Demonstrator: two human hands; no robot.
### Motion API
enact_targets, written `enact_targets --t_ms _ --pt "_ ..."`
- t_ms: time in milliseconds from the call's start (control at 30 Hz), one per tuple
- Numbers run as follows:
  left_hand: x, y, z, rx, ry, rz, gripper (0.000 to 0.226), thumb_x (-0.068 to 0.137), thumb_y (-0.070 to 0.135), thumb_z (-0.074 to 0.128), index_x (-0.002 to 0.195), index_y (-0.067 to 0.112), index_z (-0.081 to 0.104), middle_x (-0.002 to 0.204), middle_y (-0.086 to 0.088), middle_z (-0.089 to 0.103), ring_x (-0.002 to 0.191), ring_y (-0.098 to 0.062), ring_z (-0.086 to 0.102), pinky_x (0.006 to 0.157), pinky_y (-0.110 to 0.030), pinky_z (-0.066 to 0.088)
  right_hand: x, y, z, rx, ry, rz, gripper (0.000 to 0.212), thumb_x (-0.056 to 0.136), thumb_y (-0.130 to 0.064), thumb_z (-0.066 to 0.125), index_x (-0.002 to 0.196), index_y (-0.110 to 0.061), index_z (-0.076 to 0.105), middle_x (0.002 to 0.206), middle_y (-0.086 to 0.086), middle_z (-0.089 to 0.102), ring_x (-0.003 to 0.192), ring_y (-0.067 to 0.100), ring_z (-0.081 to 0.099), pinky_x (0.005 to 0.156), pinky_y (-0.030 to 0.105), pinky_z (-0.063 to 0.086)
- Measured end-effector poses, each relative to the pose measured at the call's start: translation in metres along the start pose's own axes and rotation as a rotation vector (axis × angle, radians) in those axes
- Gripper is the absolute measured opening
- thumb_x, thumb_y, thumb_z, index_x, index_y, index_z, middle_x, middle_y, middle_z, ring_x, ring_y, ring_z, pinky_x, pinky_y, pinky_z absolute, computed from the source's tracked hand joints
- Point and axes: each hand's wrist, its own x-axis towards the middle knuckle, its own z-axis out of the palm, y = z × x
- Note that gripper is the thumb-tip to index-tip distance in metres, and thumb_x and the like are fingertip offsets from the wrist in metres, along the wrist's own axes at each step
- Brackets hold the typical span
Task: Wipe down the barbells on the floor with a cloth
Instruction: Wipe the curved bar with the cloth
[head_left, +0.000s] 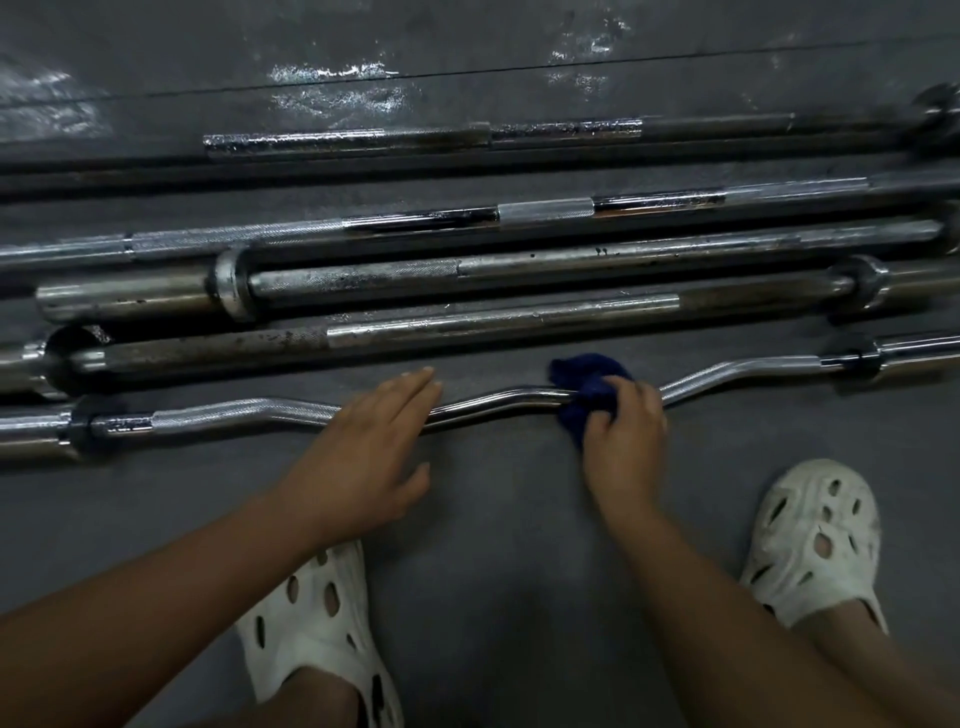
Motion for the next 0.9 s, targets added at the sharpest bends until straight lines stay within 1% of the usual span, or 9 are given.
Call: enact_targets --t_ms 33,167,300,400,533,633,767,833,900 --pt "0.001 0.002 0.002 -0.002 -0.003 0.001 0.078 0.078 0.044 0.047 0.145 0.005 0.043 0.152 -0.018 0.042 0.131 -0.035 0.050 0.109 -0.045 0.039 -0.004 -0.007 0.001 0.002 -0.001 0.023 0.043 0.077 0.000 0.054 0.118 -0.009 0.062 0.121 0.015 0.055 0.108 0.037 0.053 0.096 0.040 0.043" --pt "0.001 0.009 0.007 -0.015 -0.039 0.015 0.080 0.076 0.045 0.046 0.146 0.007 0.041 0.152 -0.016 0.042 0.132 -0.035 0.050 0.107 -0.046 0.042 -0.013 -0.013 0.008 -0.042 -0.211 -0.447 0.039 0.072 -0.001 0.060 0.109 -0.013 0.065 0.115 0.012 0.059 0.102 0.032 0.055 0.090 0.038 0.046" --pt "0.002 0.008 0.003 -0.002 -0.029 0.002 0.079 0.076 0.045 0.046 0.145 0.006 0.043 0.152 -0.017 0.043 0.132 -0.034 0.050 0.108 -0.044 0.039 -0.009 -0.016 0.007 -0.039 0.001 -0.038 0.029 0.077 -0.001 0.059 0.105 -0.008 0.062 0.108 0.013 0.058 0.100 0.035 0.055 0.086 0.042 0.047" --pt "0.004 0.015 0.001 0.001 -0.040 0.016 0.080 0.075 0.045 0.045 0.145 0.006 0.044 0.151 -0.017 0.044 0.132 -0.034 0.051 0.108 -0.044 0.039 -0.027 -0.048 0.021 -0.046 -0.215 -0.500 0.037 0.073 -0.003 0.061 0.108 -0.015 0.063 0.112 0.006 0.056 0.101 0.028 0.055 0.084 0.038 0.049" --pt "-0.004 0.003 -0.002 -0.016 -0.006 -0.003 0.077 0.077 0.043 0.046 0.146 0.008 0.042 0.151 -0.017 0.043 0.131 -0.035 0.050 0.108 -0.045 0.039 0.014 -0.023 -0.002 0.121 -0.033 -0.201 0.053 0.078 -0.003 0.060 0.128 -0.016 0.052 0.114 0.001 0.059 0.105 0.017 0.053 0.091 0.026 0.039" --pt "-0.009 -0.004 0.003 -0.031 -0.012 -0.031 0.078 0.078 0.044 0.047 0.146 0.007 0.039 0.153 -0.017 0.041 0.133 -0.036 0.048 0.109 -0.048 0.040 0.027 0.017 -0.016 -0.010 0.207 -0.037 0.064 0.073 0.003 0.053 0.135 -0.012 0.049 0.124 0.020 0.055 0.112 0.038 0.049 0.099 0.039 0.037" --pt "-0.007 0.004 0.008 -0.020 -0.039 -0.002 0.079 0.079 0.045 0.045 0.148 0.007 0.039 0.155 -0.015 0.038 0.136 -0.034 0.046 0.111 -0.047 0.038 0.004 0.026 -0.003 -0.027 0.197 0.079 0.055 0.077 0.005 0.055 0.131 -0.006 0.056 0.136 0.025 0.044 0.121 0.045 0.043 0.106 0.046 0.033" --pt "-0.002 0.006 0.006 -0.015 -0.033 0.010 0.079 0.079 0.044 0.046 0.147 0.007 0.041 0.154 -0.016 0.040 0.135 -0.034 0.048 0.111 -0.046 0.037 -0.027 -0.004 0.020 -0.050 0.111 0.023 0.057 0.075 -0.003 0.062 0.131 -0.006 0.055 0.138 0.023 0.044 0.122 0.042 0.041 0.106 0.048 0.035" --pt "0.000 0.006 0.002 -0.007 -0.025 0.009 0.078 0.077 0.044 0.046 0.145 0.006 0.044 0.151 -0.017 0.043 0.132 -0.034 0.051 0.109 -0.045 0.037 -0.053 -0.033 0.035 -0.058 -0.068 -0.258 0.059 0.076 -0.007 0.060 0.135 -0.009 0.053 0.141 0.019 0.044 0.125 0.036 0.040 0.106 0.044 0.038"
